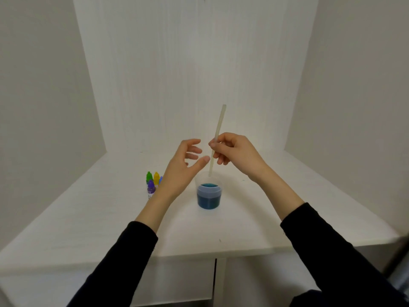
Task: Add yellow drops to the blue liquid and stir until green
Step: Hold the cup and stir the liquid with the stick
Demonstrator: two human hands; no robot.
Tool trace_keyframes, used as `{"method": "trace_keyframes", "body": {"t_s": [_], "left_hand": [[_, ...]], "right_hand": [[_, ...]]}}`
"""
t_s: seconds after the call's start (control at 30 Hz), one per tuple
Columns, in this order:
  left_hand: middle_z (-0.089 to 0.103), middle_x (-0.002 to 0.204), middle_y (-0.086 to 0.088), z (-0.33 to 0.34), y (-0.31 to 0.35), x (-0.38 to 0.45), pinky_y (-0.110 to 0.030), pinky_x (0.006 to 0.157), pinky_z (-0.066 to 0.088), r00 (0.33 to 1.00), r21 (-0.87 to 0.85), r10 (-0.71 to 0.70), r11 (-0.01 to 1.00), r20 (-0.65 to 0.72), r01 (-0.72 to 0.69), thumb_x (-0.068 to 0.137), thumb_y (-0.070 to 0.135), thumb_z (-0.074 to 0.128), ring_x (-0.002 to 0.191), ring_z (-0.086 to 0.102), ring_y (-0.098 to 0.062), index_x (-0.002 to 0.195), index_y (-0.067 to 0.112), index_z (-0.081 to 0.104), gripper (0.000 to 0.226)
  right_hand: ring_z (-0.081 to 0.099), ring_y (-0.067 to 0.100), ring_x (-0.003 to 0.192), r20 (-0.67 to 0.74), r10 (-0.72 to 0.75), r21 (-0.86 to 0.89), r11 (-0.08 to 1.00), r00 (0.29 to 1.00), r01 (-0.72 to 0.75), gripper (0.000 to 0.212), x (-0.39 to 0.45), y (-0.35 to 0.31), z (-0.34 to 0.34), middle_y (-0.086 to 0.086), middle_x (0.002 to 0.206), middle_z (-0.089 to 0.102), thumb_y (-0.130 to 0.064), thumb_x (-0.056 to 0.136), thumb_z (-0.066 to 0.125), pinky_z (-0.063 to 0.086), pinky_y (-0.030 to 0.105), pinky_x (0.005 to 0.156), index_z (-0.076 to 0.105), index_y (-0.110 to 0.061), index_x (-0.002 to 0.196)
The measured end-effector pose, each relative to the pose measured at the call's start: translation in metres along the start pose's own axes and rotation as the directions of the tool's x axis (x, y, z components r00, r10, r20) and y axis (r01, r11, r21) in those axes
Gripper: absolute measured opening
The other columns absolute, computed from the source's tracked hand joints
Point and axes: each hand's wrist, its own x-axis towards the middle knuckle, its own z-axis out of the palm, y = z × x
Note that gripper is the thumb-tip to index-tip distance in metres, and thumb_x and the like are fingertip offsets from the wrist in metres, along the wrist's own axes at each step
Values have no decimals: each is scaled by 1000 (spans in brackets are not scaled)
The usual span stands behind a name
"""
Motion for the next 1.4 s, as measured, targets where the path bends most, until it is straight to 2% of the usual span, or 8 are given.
{"method": "trace_keyframes", "body": {"t_s": [0.13, 0.3, 0.53, 0.67, 0.8, 1.0, 1.1, 1.4], "left_hand": [[44, 136, 9, 15, -34, -10, -17, 84, 40, 982, -21, -134, 990, 131, 138, 80, 39, 76, 120, 46, -11, 140, 38, 30, 76], [35, 138, 10, 28, -63, -18, -27, 95, 41, 922, -52, -241, 962, 303, 269, 61, 54, 84, 126, 40, -10, 142, 52, 13, 107], [58, 124, 12, 28, -78, -4, -21, 87, 46, 845, -31, -268, 948, 462, 317, 54, 53, 86, 111, 59, -2, 145, 54, 4, 122], [60, 128, 7, 26, -85, 4, -16, 83, 47, 827, -40, -240, 952, 509, 302, 61, 42, 86, 113, 59, -3, 147, 49, 3, 119], [59, 128, 7, 29, -89, 10, -22, 88, 51, 826, -62, -235, 949, 511, 309, 58, 42, 86, 115, 59, -11, 144, 38, 19, 109], [63, 119, 15, 32, -93, 19, -18, 86, 50, 824, -28, -223, 960, 520, 278, 63, 32, 83, 109, 59, 2, 121, 36, 46, 69], [63, 119, 16, 32, -98, 21, -19, 90, 50, 823, -28, -214, 963, 526, 269, 59, 40, 84, 112, 58, 1, 119, 35, 47, 71], [60, 111, 32, 31, -100, 20, -13, 82, 50, 816, -16, -224, 962, 532, 274, 57, 46, 83, 107, 56, 10, 118, 43, 45, 72]], "right_hand": [[60, 9, 56, 36, 42, 3, 999, 998, -43, 13, 0, 14, 5, -2, 67, 66, -21, 90, 58, 47, 21, 56, 67, -13, 95], [59, 9, 56, 62, 73, -10, 997, 995, -73, 16, 3, 29, 8, -1, 68, 66, -22, 91, 58, 46, 22, 56, 66, -10, 96], [57, 7, 54, 59, 31, -102, 994, 998, -25, 23, 14, 46, 11, -6, 64, 64, -33, 91, 56, 45, 23, 59, 65, -12, 90], [54, 4, 55, 45, -30, -106, 994, 999, 35, 24, 18, 53, 11, -6, 65, 62, -37, 91, 56, 46, 18, 60, 65, -16, 90], [55, 1, 59, 23, -92, -85, 992, 995, 94, 19, 27, 57, 15, -9, 65, 59, -35, 91, 57, 45, 15, 59, 64, -17, 91], [55, 26, 68, -3, -160, -67, 985, 987, 159, 14, 43, 68, 22, 11, 73, 61, -27, 90, 58, 47, 27, 62, 63, -16, 83], [58, 32, 73, -21, -182, -67, 981, 983, 180, 14, 46, 75, 27, 12, 77, 63, -22, 90, 55, 52, 35, 68, 59, -24, 78], [59, 30, 72, 9, -226, -42, 973, 974, 226, 23, 43, 76, 31, 13, 79, 63, -16, 88, 53, 53, 36, 68, 55, -35, 77]]}}
